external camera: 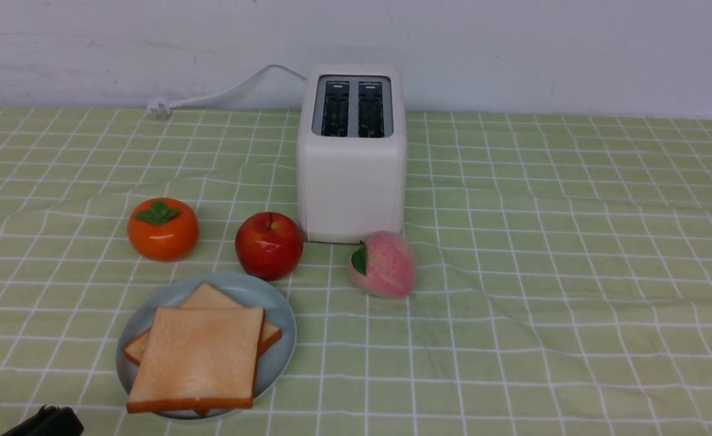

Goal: Take toasted bread from bread machine on green coffee tablecloth place on plate.

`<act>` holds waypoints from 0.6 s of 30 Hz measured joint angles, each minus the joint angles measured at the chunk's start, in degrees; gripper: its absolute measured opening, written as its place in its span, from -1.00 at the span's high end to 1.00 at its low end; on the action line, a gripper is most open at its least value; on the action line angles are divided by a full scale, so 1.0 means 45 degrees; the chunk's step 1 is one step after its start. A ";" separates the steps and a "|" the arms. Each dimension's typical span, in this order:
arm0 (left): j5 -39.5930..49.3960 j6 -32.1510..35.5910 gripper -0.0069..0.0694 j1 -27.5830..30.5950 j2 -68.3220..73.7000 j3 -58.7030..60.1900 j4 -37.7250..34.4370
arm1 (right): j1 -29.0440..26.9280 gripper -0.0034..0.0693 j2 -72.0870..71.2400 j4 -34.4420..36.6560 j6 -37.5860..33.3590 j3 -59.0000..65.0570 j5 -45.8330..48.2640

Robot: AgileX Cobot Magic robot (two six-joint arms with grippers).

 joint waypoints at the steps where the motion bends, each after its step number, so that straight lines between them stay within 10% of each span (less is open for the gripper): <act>1: 0.0000 0.0000 0.57 0.0000 0.0000 0.0000 0.0000 | 0.0000 0.82 0.0000 0.0000 0.0000 0.0000 0.0000; 18: 0.0000 0.0000 0.52 0.0000 0.0000 0.0000 0.0000 | 0.0000 0.76 0.0000 0.0000 0.0000 0.0000 0.0000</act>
